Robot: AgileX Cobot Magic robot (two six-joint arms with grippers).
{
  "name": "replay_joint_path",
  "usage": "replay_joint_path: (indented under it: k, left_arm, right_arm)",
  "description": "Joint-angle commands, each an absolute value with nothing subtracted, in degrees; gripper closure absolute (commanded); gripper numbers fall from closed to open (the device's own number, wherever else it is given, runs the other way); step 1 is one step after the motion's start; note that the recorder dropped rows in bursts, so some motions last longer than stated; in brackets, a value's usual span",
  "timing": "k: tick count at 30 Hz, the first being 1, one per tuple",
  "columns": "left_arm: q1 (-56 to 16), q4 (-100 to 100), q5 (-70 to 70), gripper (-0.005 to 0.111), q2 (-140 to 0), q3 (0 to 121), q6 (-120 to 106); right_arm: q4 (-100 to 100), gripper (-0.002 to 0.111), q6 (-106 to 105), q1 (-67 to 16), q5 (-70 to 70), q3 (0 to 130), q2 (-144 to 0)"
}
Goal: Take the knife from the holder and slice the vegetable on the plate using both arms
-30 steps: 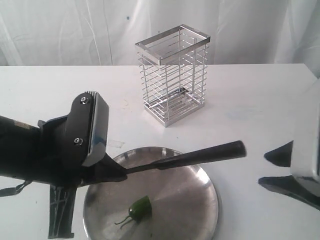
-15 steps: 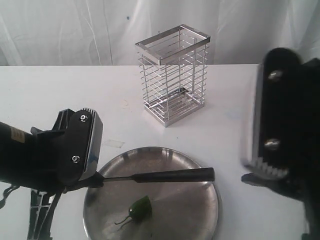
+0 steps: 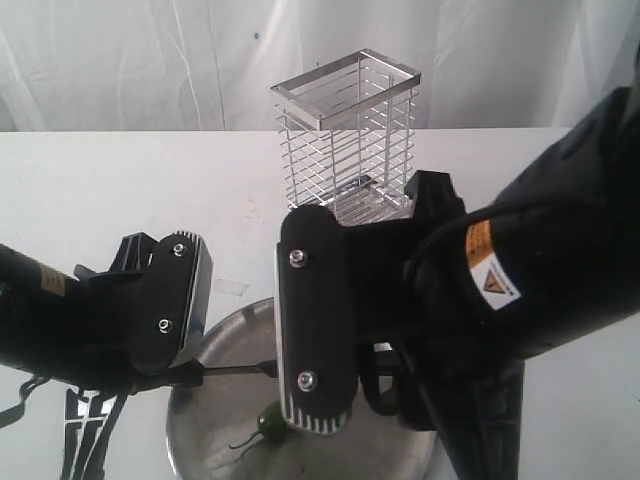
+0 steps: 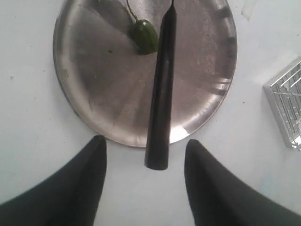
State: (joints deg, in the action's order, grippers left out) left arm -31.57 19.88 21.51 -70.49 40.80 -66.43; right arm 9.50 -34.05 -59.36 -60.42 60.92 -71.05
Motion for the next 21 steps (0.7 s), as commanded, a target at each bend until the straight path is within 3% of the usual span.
replay_joint_path:
  k: [1, 15, 21]
  left_arm:
    - [-31.6, 20.5, 22.7, 0.106, -70.3, 41.7, -65.3]
    - [-31.6, 20.5, 28.5, 0.106, -70.1, 45.2, -64.2]
    - [-31.6, 20.1, 29.1, 0.106, -70.0, 45.2, -64.2]
  right_arm:
    - [10.3, 0.060, -34.8, -59.6, -57.1, 61.2, -74.1]
    - [15.7, 0.060, -34.2, -59.5, -53.0, 61.2, -79.5]
    - [16.3, 0.069, -34.2, -59.4, -52.0, 61.2, -79.5]
